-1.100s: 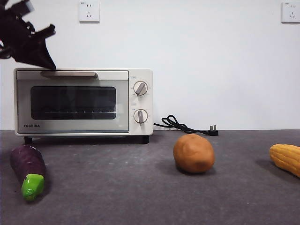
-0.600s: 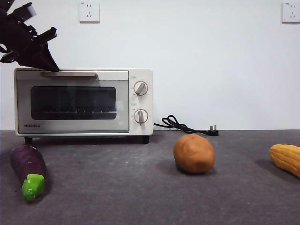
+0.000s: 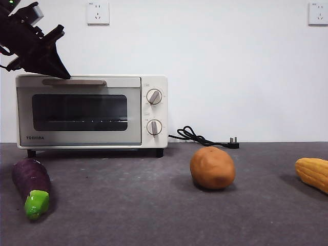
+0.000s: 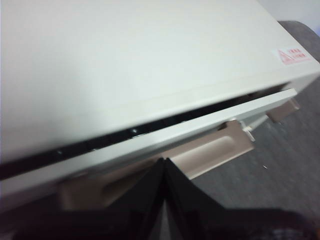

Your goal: Take the eggplant from the table,put the eggplant in the oven

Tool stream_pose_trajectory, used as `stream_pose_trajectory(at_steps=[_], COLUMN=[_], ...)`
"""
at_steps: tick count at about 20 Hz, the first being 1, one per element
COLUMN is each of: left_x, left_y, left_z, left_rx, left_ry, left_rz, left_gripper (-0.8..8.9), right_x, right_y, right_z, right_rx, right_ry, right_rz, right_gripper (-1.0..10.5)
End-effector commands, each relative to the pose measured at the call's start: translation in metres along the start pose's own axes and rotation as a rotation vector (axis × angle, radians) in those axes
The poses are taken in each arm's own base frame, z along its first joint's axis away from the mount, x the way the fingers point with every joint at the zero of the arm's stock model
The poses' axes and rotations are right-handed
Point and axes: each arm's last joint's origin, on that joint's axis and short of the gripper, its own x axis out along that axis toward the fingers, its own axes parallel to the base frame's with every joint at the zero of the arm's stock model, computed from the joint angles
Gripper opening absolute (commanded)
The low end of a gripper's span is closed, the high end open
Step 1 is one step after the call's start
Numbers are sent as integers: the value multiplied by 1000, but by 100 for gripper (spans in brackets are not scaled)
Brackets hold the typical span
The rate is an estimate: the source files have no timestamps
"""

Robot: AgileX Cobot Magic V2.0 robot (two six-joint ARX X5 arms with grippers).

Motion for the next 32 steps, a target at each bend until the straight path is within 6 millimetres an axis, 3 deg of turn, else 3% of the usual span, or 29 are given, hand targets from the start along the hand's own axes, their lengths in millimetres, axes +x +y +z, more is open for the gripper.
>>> stream_pose_trajectory(at_steps=[1, 20, 32], left_x=[19, 33, 29], left_y=[2, -49, -55], left_z=[-27, -53, -57], left_rx=[-58, -115, -133], left_ry=[153, 445, 492], left_rz=[-2, -136, -142], left_gripper=[-6, -6, -6], right_x=[0, 0, 0], right_y=[0, 0, 0], right_z=[1, 3, 1], right_rx=[-24, -60, -42], right_ry=[-5, -24, 0], right_rz=[1, 1, 1], right_gripper=[631, 631, 630])
